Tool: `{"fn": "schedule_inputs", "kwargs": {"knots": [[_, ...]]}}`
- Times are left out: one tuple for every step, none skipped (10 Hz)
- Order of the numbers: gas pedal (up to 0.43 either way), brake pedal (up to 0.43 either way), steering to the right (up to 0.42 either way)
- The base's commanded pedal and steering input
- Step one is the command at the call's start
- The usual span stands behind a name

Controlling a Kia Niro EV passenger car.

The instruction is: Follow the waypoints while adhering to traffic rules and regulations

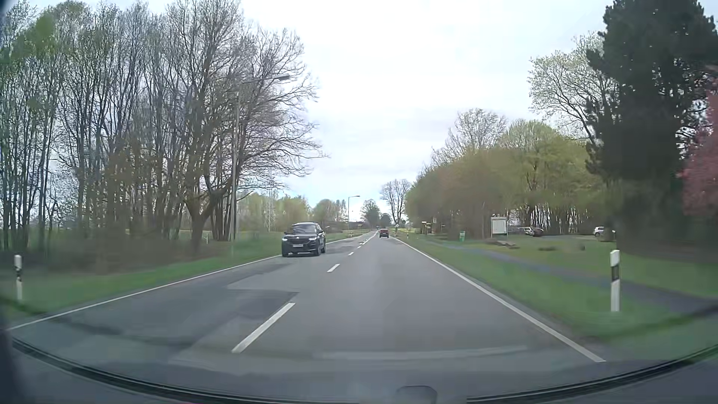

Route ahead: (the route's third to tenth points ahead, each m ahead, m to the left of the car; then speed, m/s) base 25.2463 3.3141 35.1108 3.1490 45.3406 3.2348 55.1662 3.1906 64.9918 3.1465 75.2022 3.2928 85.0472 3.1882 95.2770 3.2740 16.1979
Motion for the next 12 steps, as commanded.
{"fn": "schedule_inputs", "kwargs": {"knots": [[0.118, 0.000, -0.002], [0.118, 0.000, -0.003], [0.118, 0.000, -0.002], [0.110, 0.000, -0.003], [0.110, 0.000, -0.003], [0.110, 0.000, -0.003], [0.098, 0.000, -0.003], [0.098, 0.000, -0.003], [0.098, 0.000, -0.002], [0.098, 0.000, -0.002], [0.098, 0.000, -0.002], [0.098, 0.000, -0.002]]}}
